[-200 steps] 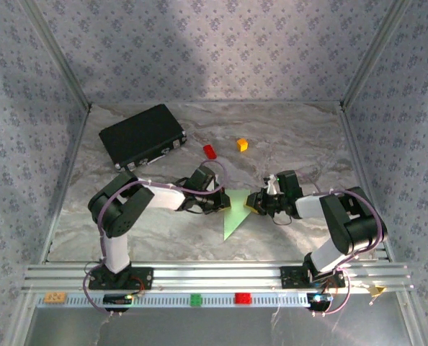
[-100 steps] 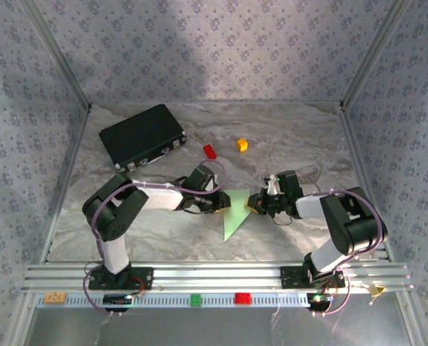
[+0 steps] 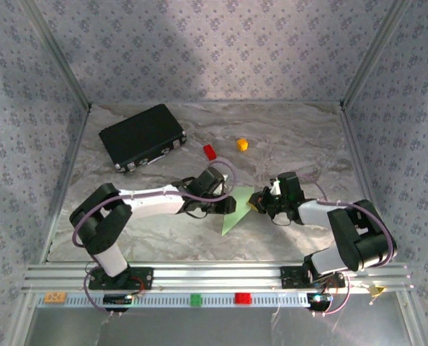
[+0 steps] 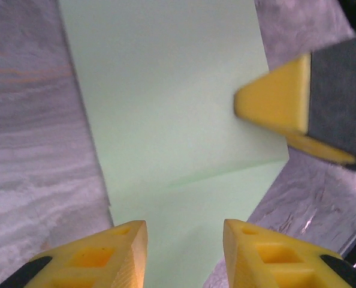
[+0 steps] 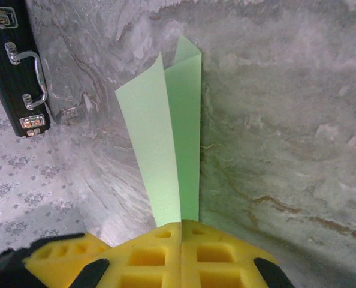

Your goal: Fold a paper plane with a square sheet of paper (pick it up from the middle)

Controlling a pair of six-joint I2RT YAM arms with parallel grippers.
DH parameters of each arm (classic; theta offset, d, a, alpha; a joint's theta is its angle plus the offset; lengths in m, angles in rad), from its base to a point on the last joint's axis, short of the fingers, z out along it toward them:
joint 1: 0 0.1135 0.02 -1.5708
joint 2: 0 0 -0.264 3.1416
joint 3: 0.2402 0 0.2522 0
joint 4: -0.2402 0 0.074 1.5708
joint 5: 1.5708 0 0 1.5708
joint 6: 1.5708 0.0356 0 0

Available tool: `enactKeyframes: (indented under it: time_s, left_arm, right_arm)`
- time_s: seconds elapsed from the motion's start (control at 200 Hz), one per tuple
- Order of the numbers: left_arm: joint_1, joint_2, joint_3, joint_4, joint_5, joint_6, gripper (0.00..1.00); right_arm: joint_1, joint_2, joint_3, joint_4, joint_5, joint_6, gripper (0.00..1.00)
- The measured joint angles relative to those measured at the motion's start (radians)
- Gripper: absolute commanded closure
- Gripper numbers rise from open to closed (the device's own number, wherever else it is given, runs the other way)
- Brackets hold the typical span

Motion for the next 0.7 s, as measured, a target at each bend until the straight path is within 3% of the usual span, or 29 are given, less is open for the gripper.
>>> enactKeyframes:
  time_s: [0.375, 0.7]
  left_arm:
    - [-0.262, 0.05, 0.184, -0.217, -0.335, 0.199, 0.57]
    - [-0.288, 0.142, 0.229, -0.317, -0.515, 0.212, 0.58]
  right_arm:
    - [0.0, -0.032, 0.0, -0.006, 0.015, 0.033, 1.0]
    - [0.0, -0.032, 0.0, -0.007, 0.014, 0.041, 1.0]
